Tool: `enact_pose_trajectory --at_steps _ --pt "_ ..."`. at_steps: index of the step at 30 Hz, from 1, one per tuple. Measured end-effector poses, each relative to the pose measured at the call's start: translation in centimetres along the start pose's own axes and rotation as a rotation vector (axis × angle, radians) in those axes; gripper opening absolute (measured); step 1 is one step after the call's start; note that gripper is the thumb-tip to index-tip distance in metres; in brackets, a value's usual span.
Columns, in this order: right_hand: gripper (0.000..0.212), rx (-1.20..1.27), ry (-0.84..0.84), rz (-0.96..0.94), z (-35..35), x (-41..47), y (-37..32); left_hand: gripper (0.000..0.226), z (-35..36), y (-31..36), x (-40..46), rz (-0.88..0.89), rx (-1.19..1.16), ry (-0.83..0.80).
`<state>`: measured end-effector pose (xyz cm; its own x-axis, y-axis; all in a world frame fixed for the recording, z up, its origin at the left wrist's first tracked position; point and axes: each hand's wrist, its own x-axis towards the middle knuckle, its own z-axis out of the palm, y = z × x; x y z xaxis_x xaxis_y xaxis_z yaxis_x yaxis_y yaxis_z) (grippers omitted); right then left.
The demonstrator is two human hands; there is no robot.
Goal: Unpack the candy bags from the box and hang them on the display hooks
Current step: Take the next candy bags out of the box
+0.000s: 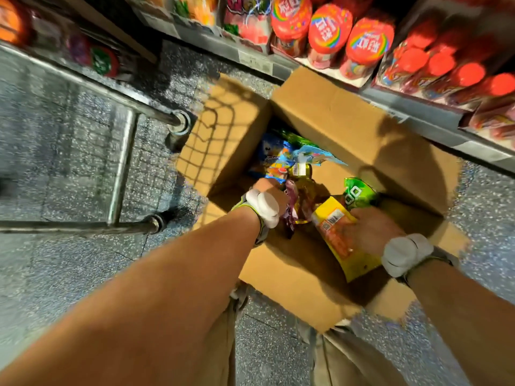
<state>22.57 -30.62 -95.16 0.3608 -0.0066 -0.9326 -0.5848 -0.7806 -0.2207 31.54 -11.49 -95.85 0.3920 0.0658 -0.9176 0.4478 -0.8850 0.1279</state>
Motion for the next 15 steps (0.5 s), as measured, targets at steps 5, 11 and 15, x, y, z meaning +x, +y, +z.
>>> enact_pose_trajectory --at_steps 5,11,15 --pt "0.036 0.014 0.028 -0.03 -3.9 -6.1 -4.0 0.037 -3.8 -0.1 -6.4 0.04 -0.101 0.192" --pt "0.045 0.132 0.206 -0.078 -6.0 -12.8 -7.4 0.042 -7.2 -1.4 -14.4 0.231 -0.228 0.211" --pt "0.011 0.086 0.261 -0.133 -7.5 -18.6 -10.1 0.028 -9.5 -1.1 -20.0 0.245 -0.21 0.164"
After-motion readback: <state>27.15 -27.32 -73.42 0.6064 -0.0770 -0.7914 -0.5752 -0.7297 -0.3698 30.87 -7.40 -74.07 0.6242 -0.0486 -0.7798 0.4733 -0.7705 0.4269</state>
